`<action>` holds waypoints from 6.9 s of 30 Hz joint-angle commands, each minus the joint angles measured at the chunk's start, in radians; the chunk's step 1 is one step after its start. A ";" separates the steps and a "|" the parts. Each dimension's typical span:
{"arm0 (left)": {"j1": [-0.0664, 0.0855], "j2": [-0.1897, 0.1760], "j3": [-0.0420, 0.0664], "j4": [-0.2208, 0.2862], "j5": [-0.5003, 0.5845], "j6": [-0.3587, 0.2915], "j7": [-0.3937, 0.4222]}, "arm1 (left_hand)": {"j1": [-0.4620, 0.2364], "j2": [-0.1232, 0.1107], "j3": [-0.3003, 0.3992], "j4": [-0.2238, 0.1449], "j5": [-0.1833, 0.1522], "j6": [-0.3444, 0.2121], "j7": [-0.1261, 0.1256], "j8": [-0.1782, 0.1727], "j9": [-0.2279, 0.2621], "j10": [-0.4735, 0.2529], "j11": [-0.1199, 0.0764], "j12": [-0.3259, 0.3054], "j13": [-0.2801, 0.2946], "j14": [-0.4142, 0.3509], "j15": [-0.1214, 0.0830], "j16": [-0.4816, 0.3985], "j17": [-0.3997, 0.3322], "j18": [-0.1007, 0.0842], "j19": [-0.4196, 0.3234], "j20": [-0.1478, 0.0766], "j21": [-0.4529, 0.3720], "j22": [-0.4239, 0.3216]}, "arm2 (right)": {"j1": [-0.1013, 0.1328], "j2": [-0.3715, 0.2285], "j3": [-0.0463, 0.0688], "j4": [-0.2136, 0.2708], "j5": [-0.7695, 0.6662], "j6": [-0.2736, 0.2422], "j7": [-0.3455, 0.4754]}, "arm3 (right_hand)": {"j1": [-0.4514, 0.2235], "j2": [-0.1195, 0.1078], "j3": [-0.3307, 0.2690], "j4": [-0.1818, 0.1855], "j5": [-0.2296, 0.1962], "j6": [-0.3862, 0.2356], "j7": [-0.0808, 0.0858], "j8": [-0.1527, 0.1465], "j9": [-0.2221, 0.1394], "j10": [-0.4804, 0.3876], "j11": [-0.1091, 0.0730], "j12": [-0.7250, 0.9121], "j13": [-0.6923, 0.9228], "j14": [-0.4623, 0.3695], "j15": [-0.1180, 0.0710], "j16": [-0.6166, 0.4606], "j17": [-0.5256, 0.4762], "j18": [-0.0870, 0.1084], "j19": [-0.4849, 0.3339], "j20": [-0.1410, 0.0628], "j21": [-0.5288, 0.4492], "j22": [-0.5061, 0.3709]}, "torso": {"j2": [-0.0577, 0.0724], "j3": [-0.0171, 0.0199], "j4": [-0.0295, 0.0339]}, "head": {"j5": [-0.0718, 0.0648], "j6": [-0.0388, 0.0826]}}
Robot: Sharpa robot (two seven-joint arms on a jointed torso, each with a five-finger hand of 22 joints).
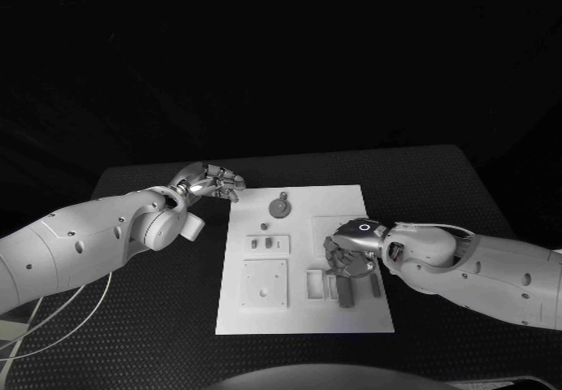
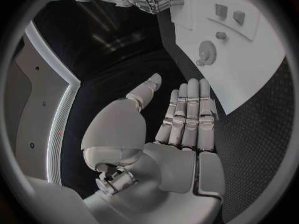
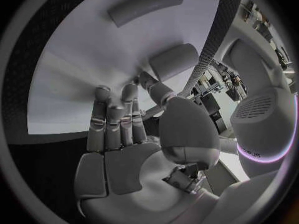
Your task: Assemble the parts on the task board
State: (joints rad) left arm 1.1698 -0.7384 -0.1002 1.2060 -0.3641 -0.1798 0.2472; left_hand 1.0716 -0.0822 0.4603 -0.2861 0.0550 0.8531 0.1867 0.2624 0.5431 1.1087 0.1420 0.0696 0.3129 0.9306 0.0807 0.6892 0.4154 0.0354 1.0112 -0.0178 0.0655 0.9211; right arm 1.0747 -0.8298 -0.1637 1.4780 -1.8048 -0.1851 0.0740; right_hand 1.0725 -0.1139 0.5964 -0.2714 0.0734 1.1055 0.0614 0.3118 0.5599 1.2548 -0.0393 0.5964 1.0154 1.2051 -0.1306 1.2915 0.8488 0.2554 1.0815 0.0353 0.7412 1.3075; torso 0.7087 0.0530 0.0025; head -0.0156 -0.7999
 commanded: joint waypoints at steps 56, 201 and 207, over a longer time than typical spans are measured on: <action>0.001 0.011 0.000 0.092 -0.211 0.354 -0.225 | -0.294 0.038 -0.069 0.204 -0.006 0.008 -0.014 0.028 -0.014 0.054 -0.028 0.017 0.007 0.052 -0.022 -0.026 0.069 0.010 0.032 -0.020 0.007 -0.026 | 0.067 -0.013 0.077 0.117 0.103 -0.073 -0.024 | -0.003 0.017 0.014 -0.007 0.003 0.012 0.003 0.000 0.001 0.016 -0.003 -0.004 -0.005 0.008 -0.011 0.014 0.000 0.006 0.015 -0.007 0.003 0.019 | 0.001 -0.0014 -0.0002 | 0.002 0.046; 0.001 0.035 -0.003 0.168 -0.150 0.399 -0.267 | -0.126 0.250 0.092 0.013 -0.005 0.060 -0.041 0.104 -0.015 0.148 -0.068 0.032 0.109 0.117 -0.046 -0.087 0.265 -0.015 0.063 -0.043 0.019 -0.003 | 0.069 0.162 0.065 -0.022 -0.076 0.065 -0.274 | -0.034 -0.131 -0.028 0.091 0.002 -0.138 0.060 -0.075 -0.032 -0.114 0.049 0.213 0.169 -0.059 0.035 0.132 0.047 0.006 -0.019 -0.001 0.046 0.024 | 0.000 0.0011 0.0002 | 0.013 0.058; 0.001 0.035 -0.003 0.168 -0.150 0.399 -0.266 | -0.126 0.250 0.092 0.013 -0.004 0.059 -0.040 0.104 -0.014 0.148 -0.068 0.032 0.110 0.116 -0.046 -0.088 0.266 -0.015 0.063 -0.043 0.019 -0.003 | 0.060 0.184 0.056 -0.030 -0.101 0.086 -0.293 | -0.029 -0.134 -0.027 0.107 0.002 -0.121 0.055 -0.062 -0.028 -0.130 0.044 0.323 0.214 -0.059 0.030 0.167 0.047 0.006 -0.015 -0.008 0.072 0.023 | 0.000 0.0015 0.0003 | 0.014 0.056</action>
State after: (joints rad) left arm 1.1700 -0.7048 -0.1033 1.3726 -0.5182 0.2208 -0.0246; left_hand 0.9394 0.1712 0.5504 -0.2685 0.0550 0.9092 0.1464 0.3631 0.5277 1.2472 0.0732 0.0997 0.4210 1.0416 0.0339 0.6077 0.6795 0.0153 1.0669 -0.0588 0.0810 0.9163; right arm 1.1368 -0.6483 -0.1066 1.4496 -1.8566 -0.1321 -0.1826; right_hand 1.0340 -0.2440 0.5700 -0.1709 0.0728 0.9747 0.1139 0.2461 0.5305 1.1301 0.0052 0.9143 1.2271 1.1469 -0.0912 1.4553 0.8962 0.2477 1.0682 0.0334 0.8092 1.3074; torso 0.7089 0.0544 0.0033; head -0.0016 -0.7426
